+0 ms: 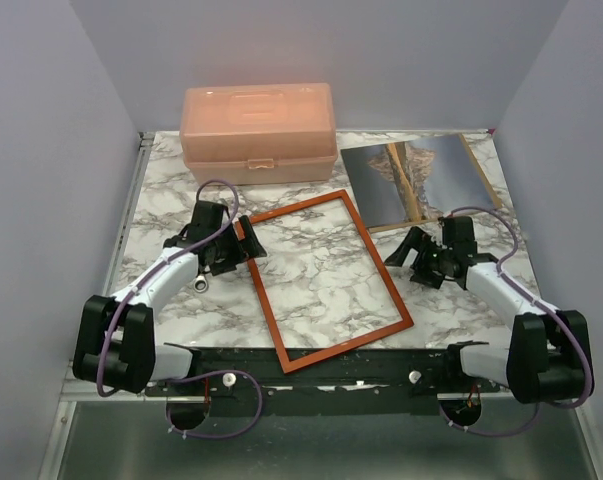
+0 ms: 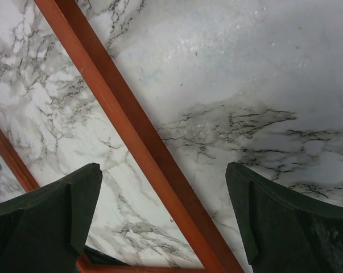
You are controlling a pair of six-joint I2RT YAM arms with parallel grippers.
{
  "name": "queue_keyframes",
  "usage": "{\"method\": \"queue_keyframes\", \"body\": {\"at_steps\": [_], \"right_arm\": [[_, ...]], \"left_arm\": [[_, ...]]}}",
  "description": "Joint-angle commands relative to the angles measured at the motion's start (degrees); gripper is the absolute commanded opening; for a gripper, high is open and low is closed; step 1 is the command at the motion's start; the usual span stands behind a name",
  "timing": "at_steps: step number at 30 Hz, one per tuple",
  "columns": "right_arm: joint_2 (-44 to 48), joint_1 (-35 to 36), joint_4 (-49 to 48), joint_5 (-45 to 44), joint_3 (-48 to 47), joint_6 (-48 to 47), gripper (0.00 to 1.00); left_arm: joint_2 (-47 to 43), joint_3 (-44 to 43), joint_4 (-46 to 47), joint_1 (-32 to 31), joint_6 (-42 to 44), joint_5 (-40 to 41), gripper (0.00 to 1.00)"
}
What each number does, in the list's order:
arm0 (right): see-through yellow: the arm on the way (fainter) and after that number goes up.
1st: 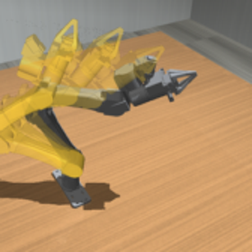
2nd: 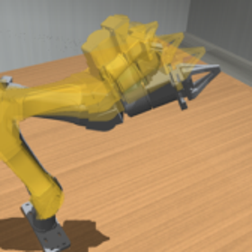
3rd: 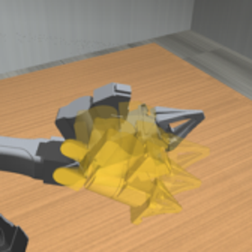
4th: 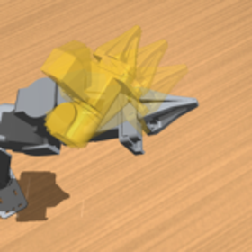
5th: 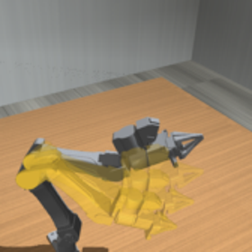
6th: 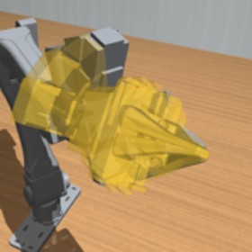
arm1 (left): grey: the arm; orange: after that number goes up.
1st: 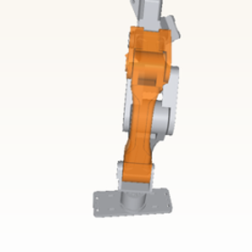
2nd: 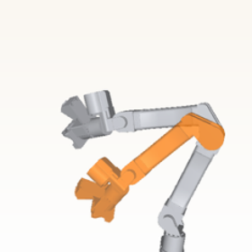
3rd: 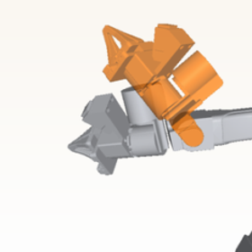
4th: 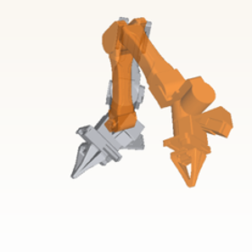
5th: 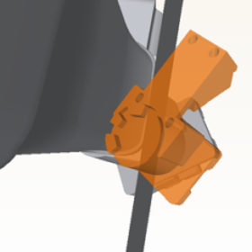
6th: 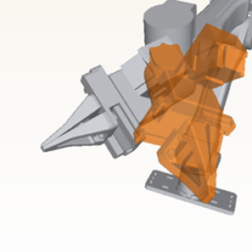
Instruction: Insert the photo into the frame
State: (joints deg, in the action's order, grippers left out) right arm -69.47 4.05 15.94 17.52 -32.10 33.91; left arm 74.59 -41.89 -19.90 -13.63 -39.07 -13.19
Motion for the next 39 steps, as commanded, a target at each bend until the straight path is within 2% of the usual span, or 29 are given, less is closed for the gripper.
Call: {"method": "queue_keyframes", "body": {"at_steps": [1,13,25,39], "right_arm": [[-2.72,-0.10,-2.26,6.89,-0.70,-1.15,1.00],[-5.03,1.07,-2.35,10.45,1.50,1.83,1.00],[-3.97,10.06,-6.09,11.35,5.75,9.39,1.00],[-3.03,17.85,-9.38,9.04,6.69,15.16,1.00]], "left_arm": [[2.22,-0.49,0.64,-0.43,-0.04,0.22,0.97],[10.32,-0.91,3.61,-2.95,-0.57,-1.39,0.92],[12.56,-4.73,3.14,-3.95,0.26,-1.80,0.90],[13.76,-10.30,-4.72,-4.21,3.51,7.01,0.94]]}}
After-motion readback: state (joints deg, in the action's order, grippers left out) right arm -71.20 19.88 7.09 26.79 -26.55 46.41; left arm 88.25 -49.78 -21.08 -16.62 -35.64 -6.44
